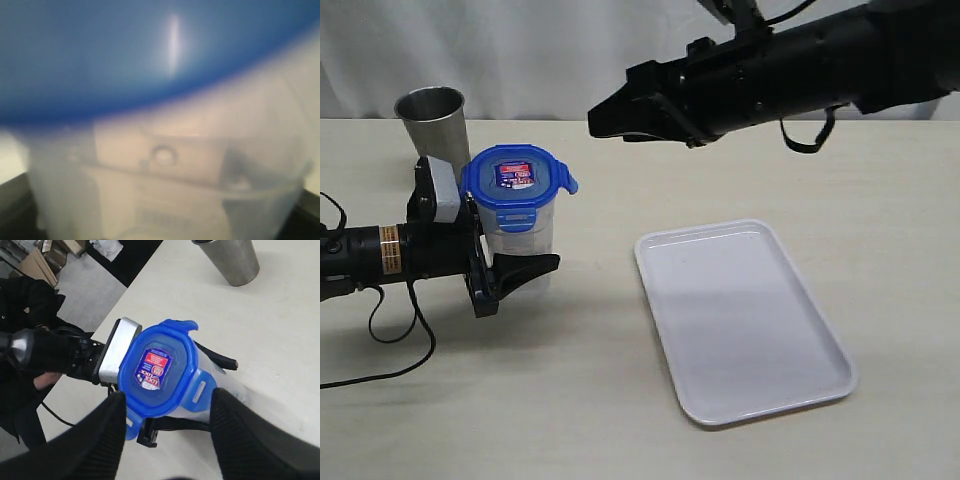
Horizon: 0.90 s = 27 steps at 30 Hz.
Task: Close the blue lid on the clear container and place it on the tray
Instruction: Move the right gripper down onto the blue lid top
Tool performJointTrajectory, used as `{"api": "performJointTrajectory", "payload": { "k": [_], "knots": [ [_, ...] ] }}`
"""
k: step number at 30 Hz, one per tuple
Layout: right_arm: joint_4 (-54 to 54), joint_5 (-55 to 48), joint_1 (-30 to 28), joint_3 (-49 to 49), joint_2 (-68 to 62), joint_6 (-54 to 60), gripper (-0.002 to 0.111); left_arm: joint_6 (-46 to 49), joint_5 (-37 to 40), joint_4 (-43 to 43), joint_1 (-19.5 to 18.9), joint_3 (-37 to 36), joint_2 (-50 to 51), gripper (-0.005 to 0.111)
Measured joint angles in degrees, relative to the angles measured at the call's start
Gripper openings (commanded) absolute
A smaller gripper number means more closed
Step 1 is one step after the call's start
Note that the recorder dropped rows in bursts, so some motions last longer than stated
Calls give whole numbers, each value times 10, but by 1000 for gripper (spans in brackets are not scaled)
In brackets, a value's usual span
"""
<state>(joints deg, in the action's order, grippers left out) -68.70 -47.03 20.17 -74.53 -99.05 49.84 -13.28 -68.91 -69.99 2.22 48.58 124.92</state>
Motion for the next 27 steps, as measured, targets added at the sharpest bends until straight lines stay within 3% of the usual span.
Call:
{"api": "performJointTrajectory", "payload": {
  "k": [8, 27],
  "knots": [
    [18, 4, 41, -52, -74, -20, 50, 0, 0, 0, 0, 0, 0, 0],
    [48, 20, 56, -80, -132, -57, 49, 1, 10, -1, 0, 0, 0, 0]
  ]
}}
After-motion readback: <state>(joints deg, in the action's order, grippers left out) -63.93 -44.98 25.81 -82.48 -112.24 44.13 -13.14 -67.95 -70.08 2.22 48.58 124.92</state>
